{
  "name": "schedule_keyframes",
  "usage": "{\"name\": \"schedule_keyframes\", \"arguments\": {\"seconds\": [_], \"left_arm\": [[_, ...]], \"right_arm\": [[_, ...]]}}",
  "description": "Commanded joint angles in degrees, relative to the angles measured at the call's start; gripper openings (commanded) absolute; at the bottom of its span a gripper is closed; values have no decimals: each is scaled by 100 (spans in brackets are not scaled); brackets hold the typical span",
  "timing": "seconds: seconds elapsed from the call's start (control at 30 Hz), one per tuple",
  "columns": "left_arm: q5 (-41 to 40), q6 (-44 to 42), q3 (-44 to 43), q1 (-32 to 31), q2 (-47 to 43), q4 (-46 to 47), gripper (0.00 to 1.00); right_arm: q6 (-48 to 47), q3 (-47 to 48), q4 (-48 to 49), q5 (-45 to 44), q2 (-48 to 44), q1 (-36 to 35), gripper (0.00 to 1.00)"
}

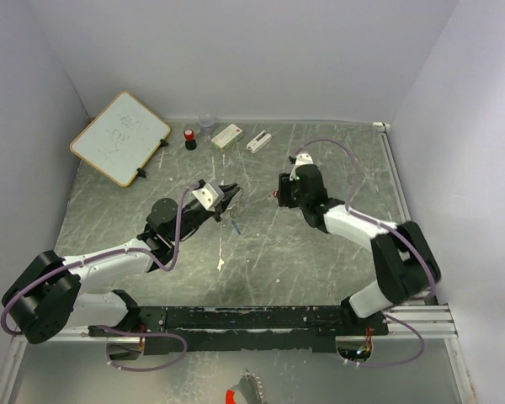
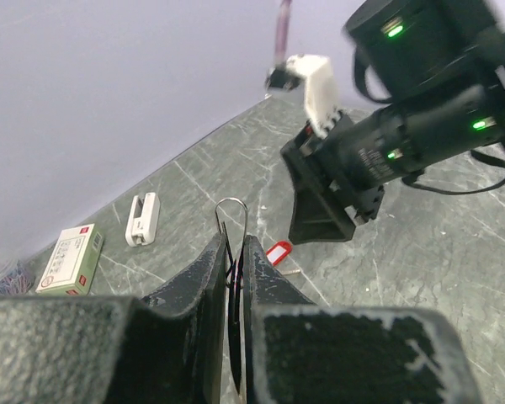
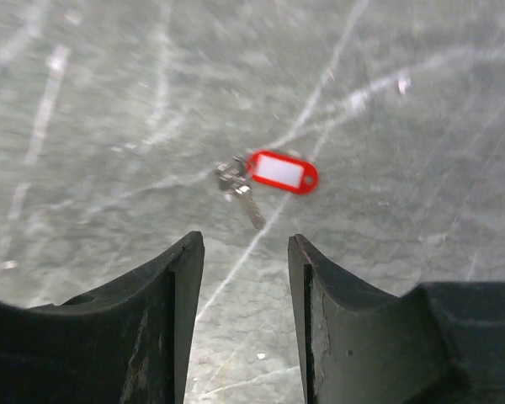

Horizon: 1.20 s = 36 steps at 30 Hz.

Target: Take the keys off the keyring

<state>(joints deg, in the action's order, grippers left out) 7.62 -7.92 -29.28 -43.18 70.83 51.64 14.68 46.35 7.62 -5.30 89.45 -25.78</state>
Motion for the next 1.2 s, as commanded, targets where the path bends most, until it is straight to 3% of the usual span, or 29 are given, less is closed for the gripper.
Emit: {"name": "schedule_keyframes", "arguments": {"seconds": [0.0, 0.23, 0.43, 0.57, 1.17], "left_arm": [[-68, 210, -87, 34, -85, 440, 7], [-148, 612, -152, 35, -200, 531, 7], [-304, 730, -208, 32, -274, 500, 7], [-291, 800, -221, 35, -314, 487, 7], [-655, 1031, -124, 32, -411, 979, 7]], "right_arm": [[-240, -712, 1115, 848, -999, -131, 45], [-162, -1932, 2893, 1642, -1710, -552, 45], [-544, -2221, 3807, 1039, -1472, -1687, 45], [-690, -2214, 4425, 758, -1160, -2007, 46], [-897, -1827, 5096, 748, -320, -2443, 46]]}}
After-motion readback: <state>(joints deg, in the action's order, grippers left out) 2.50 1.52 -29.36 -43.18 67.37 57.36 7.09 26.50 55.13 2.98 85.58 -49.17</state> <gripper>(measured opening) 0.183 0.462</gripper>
